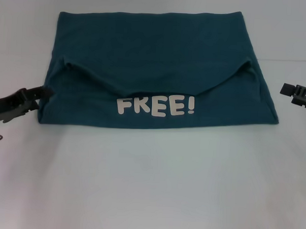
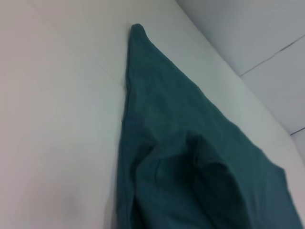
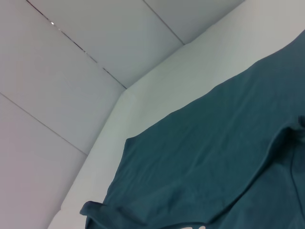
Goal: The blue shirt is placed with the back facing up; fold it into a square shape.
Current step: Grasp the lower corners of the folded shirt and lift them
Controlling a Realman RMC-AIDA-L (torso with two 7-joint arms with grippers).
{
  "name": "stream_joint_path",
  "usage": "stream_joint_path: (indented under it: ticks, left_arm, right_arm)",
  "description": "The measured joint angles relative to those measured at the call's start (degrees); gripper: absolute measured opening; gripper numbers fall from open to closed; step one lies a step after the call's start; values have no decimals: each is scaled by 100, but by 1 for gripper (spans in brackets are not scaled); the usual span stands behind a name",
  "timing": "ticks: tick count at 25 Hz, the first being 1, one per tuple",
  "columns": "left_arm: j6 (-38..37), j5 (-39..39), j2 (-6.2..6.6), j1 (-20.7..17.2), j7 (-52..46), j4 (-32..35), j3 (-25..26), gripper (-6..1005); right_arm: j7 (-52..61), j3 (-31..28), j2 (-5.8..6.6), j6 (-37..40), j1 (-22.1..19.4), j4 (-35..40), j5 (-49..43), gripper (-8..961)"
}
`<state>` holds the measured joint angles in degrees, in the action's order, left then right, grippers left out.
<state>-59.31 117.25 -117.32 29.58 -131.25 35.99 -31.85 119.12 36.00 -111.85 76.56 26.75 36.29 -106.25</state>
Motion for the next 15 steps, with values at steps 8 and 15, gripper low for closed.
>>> stream_joint_path:
  ticks: [8,15]
  left_arm:
    - [450,4,-51,90,681,-331,-44,668]
    - [616,3,-101,113,766,-364,-234,646]
  right_arm:
    - [-30,-159,-4,2,-13,0,12,836]
    - [-42,-253,-13,7,-32,-29,16,835]
